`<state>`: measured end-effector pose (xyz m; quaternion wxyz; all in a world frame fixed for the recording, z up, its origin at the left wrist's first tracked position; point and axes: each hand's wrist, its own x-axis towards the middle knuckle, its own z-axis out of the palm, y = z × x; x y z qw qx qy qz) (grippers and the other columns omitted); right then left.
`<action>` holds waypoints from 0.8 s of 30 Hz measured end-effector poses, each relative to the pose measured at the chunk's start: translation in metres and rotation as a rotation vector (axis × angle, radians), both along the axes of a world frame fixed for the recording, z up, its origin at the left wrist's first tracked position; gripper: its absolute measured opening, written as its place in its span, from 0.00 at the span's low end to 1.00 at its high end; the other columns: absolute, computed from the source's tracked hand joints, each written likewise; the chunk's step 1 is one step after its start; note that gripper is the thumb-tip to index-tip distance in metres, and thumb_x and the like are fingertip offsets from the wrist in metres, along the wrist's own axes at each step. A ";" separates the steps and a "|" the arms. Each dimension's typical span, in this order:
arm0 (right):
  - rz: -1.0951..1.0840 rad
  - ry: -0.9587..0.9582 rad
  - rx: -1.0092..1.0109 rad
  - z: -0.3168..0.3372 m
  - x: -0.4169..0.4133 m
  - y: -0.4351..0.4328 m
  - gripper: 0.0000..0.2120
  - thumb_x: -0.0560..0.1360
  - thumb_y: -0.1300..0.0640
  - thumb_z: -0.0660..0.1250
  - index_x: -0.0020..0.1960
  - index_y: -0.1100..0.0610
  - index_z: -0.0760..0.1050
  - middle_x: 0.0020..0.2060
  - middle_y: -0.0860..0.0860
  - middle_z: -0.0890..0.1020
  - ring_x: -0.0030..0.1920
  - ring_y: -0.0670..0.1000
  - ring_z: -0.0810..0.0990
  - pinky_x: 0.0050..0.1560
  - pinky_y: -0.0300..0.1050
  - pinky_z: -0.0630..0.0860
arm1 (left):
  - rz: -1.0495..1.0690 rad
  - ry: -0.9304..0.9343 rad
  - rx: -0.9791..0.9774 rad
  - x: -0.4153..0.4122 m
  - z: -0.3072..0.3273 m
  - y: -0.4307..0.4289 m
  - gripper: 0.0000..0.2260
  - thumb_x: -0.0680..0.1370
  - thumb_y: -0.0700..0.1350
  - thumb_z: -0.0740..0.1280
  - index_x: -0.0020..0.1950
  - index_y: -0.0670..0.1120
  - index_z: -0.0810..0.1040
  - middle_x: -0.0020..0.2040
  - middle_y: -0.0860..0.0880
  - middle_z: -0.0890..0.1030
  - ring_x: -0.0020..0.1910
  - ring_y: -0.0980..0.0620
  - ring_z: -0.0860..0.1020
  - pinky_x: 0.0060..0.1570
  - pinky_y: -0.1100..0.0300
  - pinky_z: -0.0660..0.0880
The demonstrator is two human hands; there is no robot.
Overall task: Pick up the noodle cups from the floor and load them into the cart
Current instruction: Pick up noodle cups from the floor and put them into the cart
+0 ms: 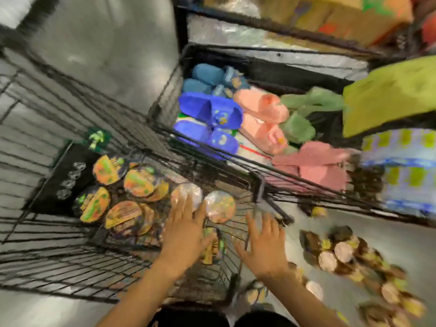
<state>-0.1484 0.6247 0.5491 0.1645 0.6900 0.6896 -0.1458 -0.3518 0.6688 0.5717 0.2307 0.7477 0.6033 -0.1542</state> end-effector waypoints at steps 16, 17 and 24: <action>-0.903 0.108 0.145 0.016 0.300 -0.228 0.41 0.71 0.30 0.48 0.76 0.55 0.61 0.68 0.63 0.68 0.67 0.64 0.65 0.62 0.59 0.66 | -0.515 -0.005 -0.011 0.335 0.046 -0.139 0.35 0.79 0.66 0.53 0.80 0.52 0.41 0.79 0.42 0.40 0.78 0.42 0.40 0.75 0.48 0.45; -0.954 0.092 0.161 0.017 0.314 -0.245 0.39 0.73 0.31 0.51 0.76 0.55 0.61 0.68 0.63 0.68 0.67 0.64 0.65 0.62 0.58 0.66 | -0.545 -0.001 -0.009 0.347 0.048 -0.147 0.35 0.79 0.66 0.53 0.80 0.53 0.41 0.79 0.43 0.41 0.78 0.42 0.40 0.75 0.49 0.45; -1.386 0.061 0.130 0.015 0.362 -0.361 0.37 0.74 0.33 0.60 0.75 0.55 0.62 0.67 0.63 0.69 0.66 0.64 0.67 0.61 0.57 0.67 | -0.773 0.026 -0.001 0.418 0.052 -0.181 0.35 0.79 0.65 0.54 0.80 0.53 0.44 0.80 0.43 0.44 0.78 0.43 0.43 0.75 0.50 0.46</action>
